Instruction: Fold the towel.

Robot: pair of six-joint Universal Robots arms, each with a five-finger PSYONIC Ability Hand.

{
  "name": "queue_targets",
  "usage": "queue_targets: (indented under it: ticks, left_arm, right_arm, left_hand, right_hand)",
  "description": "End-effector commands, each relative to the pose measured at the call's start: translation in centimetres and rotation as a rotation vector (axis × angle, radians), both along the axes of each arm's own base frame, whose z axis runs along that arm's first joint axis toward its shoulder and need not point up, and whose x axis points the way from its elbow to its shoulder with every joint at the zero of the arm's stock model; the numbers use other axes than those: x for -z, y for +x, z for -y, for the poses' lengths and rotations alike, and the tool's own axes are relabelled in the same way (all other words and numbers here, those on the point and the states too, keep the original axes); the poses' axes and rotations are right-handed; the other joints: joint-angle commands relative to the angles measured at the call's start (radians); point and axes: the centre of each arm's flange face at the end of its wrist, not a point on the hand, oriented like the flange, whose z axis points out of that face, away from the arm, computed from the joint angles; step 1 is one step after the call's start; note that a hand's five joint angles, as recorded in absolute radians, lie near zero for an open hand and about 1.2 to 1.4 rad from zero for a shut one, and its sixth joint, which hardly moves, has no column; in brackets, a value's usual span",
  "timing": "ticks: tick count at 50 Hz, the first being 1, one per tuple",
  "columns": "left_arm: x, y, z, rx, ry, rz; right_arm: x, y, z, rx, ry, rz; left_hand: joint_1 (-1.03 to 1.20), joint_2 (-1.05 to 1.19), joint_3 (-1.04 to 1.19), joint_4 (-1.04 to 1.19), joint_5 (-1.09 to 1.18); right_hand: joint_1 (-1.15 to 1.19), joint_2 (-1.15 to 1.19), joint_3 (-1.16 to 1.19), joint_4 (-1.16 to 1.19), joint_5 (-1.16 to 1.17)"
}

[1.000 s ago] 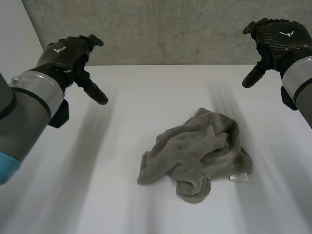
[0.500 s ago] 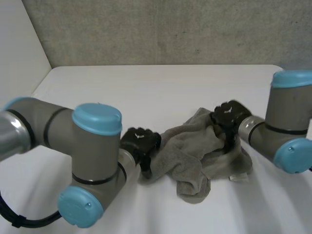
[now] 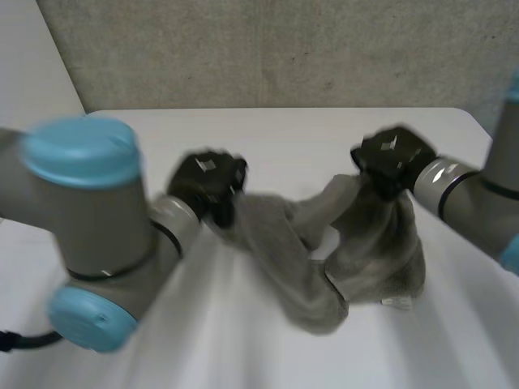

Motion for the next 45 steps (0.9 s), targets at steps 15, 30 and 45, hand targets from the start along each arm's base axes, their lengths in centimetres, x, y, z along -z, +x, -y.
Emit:
queue_targets:
  ticks: [15, 30, 45]
  left_arm:
    - [-2.0, 6.9, -1.9, -0.011, -0.051, 0.02]
    - [4.4, 9.9, -8.3, 0.16, -0.029, 0.395]
    - [2.5, 10.2, -7.8, 0.116, -0.114, 0.361]
  right_arm:
    - [0.6, -1.5, -11.5, -0.322, 0.034, -0.139]
    - [-2.1, -2.5, -8.2, -0.238, -0.018, -0.082]
    - [3.4, -0.4, -0.7, -0.116, 0.271, -0.09]
  left_hand:
    - [-0.028, -0.068, -0.139, -0.112, -0.26]
    - [-0.312, -0.352, -0.423, -0.397, -0.544]
    - [-1.21, -1.25, -1.322, -1.295, -1.442]
  right_hand:
    - [0.103, 0.107, 0.074, 0.066, 0.066]
    - [-1.118, -1.115, -1.148, -1.156, -1.156]
    - [-1.118, -1.115, -1.148, -1.156, -1.156]
